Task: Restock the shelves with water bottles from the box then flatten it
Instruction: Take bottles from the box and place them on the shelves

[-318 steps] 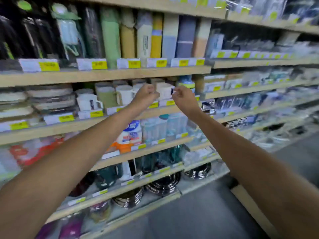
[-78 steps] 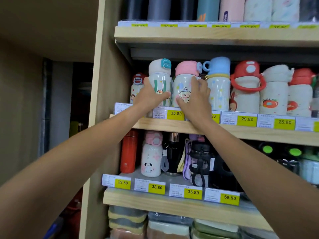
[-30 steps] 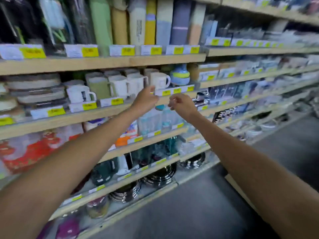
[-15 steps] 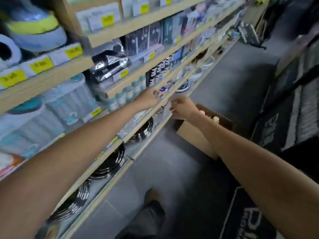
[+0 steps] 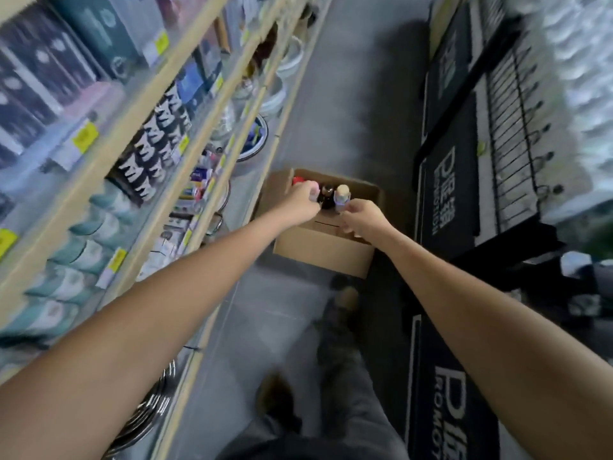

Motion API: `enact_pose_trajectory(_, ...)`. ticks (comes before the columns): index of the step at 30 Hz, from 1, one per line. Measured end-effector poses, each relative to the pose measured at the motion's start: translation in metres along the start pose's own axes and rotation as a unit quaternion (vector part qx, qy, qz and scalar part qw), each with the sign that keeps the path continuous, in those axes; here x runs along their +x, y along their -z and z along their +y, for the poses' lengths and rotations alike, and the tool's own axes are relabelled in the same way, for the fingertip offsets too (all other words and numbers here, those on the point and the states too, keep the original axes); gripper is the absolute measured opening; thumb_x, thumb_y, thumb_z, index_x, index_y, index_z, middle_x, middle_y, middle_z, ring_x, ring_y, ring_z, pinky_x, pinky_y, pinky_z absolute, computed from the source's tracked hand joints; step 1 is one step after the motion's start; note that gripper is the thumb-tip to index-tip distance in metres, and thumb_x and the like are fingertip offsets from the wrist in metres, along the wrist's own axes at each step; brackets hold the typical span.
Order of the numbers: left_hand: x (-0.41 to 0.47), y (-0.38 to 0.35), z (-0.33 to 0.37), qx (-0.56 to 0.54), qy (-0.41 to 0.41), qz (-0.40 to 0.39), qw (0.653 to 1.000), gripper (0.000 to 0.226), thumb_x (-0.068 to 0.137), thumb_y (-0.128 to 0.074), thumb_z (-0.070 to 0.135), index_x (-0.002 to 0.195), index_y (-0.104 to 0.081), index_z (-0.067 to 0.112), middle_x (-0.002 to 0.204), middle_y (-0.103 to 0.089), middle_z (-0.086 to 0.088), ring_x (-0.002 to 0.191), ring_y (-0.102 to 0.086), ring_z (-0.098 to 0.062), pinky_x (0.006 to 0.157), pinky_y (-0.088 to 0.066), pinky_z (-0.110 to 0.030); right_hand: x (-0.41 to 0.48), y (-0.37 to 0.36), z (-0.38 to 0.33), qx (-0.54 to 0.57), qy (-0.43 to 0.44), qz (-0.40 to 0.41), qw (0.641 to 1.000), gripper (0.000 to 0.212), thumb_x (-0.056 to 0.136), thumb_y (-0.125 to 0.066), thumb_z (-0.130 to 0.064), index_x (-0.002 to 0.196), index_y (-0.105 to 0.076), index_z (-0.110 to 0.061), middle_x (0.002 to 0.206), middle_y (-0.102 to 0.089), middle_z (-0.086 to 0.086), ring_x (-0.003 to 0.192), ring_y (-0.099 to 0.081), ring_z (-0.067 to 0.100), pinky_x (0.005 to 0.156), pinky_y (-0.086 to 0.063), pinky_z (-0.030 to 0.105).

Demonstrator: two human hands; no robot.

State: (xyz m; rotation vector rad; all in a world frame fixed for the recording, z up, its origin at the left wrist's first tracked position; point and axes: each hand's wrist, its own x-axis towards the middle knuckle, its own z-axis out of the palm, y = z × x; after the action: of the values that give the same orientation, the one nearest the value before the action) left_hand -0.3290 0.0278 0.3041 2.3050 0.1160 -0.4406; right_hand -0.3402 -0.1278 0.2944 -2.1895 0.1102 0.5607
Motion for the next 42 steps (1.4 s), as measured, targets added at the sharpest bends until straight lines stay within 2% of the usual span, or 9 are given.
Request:
enact_pose_trajectory(5, 0.120, -0.025, 0.028, 0.025, 0.017, -0.042, 0.999, 0.041, 0.084, -0.055, 0.009, 0.125, -0.054, 0.008, 0.128, -0.052, -0.013, 0.115, -0.053, -0.029, 0.095, -0.041, -0.029, 0.103, 0.055, 0.019, -0.011, -0.029, -0.003, 1.000, 0.017, 0.090, -0.053, -0.011, 0.102, -0.064, -0.006, 0.098, -0.067, 0.014, 0.087, -0.064, 0.024, 0.063, -0.049, 0.022)
enact_pose_trajectory(8, 0.181, -0.034, 0.046, 0.020, 0.049, -0.062, 0.997, 0.040, 0.084, -0.051, 0.010, 0.124, -0.053, 0.013, 0.122, -0.049, -0.011, 0.108, -0.054, -0.030, 0.094, -0.045, -0.032, 0.160, 0.085, 0.025, -0.016, -0.051, -0.014, 0.998, 0.025, 0.089, -0.054, -0.011, 0.112, -0.062, -0.008, 0.103, -0.066, 0.014, 0.092, -0.064, 0.025, 0.075, -0.053, 0.031)
enact_pose_trajectory(10, 0.218, -0.042, 0.055, 0.009, 0.067, -0.066, 0.996, 0.036, 0.084, -0.050, 0.007, 0.119, -0.054, 0.008, 0.118, -0.052, -0.018, 0.096, -0.051, -0.028, 0.090, -0.047, -0.034, 0.192, 0.102, 0.031, -0.018, -0.068, -0.029, 0.997, 0.031, 0.089, -0.052, -0.010, 0.119, -0.058, -0.007, 0.106, -0.066, 0.014, 0.094, -0.063, 0.026, 0.071, -0.051, 0.028)
enact_pose_trajectory(14, 0.290, -0.053, 0.065, -0.047, 0.115, -0.061, 0.990, 0.042, 0.083, -0.052, 0.005, 0.125, -0.051, 0.010, 0.130, -0.052, -0.012, 0.120, -0.048, -0.025, 0.099, -0.042, -0.030, 0.261, 0.133, 0.037, -0.044, -0.080, -0.037, 0.995, 0.033, 0.089, -0.051, -0.011, 0.121, -0.057, -0.005, 0.106, -0.067, 0.015, 0.098, -0.063, 0.028, 0.083, -0.053, 0.038)
enact_pose_trajectory(20, 0.367, -0.074, 0.061, -0.108, 0.141, -0.075, 0.981, 0.045, 0.086, -0.051, -0.002, 0.130, -0.044, 0.004, 0.134, -0.048, -0.014, 0.122, -0.049, -0.028, 0.102, -0.040, -0.032, 0.343, 0.149, 0.052, -0.040, -0.108, -0.045, 0.992, 0.037, 0.092, -0.055, -0.017, 0.127, -0.053, -0.009, 0.112, -0.064, 0.010, 0.103, -0.061, 0.024, 0.094, -0.051, 0.041)
enact_pose_trajectory(27, 0.457, -0.115, 0.005, -0.183, 0.172, -0.090, 0.964, 0.050, 0.086, -0.046, -0.013, 0.134, -0.042, -0.002, 0.127, -0.050, -0.019, 0.127, -0.044, -0.032, 0.089, -0.036, -0.026, 0.447, 0.118, 0.111, -0.013, -0.167, -0.053, 0.984, 0.051, 0.092, -0.057, -0.016, 0.140, -0.040, -0.016, 0.119, -0.061, 0.003, 0.100, -0.060, 0.015, 0.089, -0.051, 0.029)
enact_pose_trajectory(33, 0.544, -0.181, -0.078, -0.239, 0.216, -0.100, 0.941, 0.054, 0.088, -0.047, -0.010, 0.139, -0.037, 0.004, 0.144, -0.041, -0.013, 0.132, -0.039, -0.028, 0.102, -0.036, -0.031, 0.539, 0.059, 0.186, 0.013, -0.215, -0.061, 0.975, 0.057, 0.090, -0.057, -0.013, 0.143, -0.036, -0.019, 0.115, -0.062, 0.004, 0.098, -0.060, 0.015, 0.082, -0.048, 0.027)
enact_pose_trajectory(36, 0.576, -0.227, -0.120, -0.248, 0.244, -0.110, 0.931, 0.056, 0.089, -0.048, -0.006, 0.142, -0.034, 0.009, 0.146, -0.038, -0.009, 0.132, -0.039, -0.024, 0.101, -0.036, -0.027, 0.582, 0.023, 0.230, 0.012, -0.231, -0.053, 0.972, 0.058, 0.091, -0.057, -0.013, 0.144, -0.034, -0.018, 0.114, -0.061, 0.004, 0.107, -0.057, 0.019, 0.094, -0.047, 0.032)
enact_pose_trajectory(42, 0.618, -0.277, -0.170, -0.276, 0.264, -0.079, 0.921, 0.054, 0.091, -0.047, -0.002, 0.141, -0.036, 0.013, 0.147, -0.038, -0.004, 0.132, -0.041, -0.020, 0.107, -0.039, -0.036, 0.631, -0.024, 0.285, 0.011, -0.243, -0.059, 0.968, 0.054, 0.093, -0.054, -0.011, 0.142, -0.034, -0.016, 0.120, -0.054, 0.005, 0.102, -0.053, 0.016, 0.085, -0.044, 0.026)
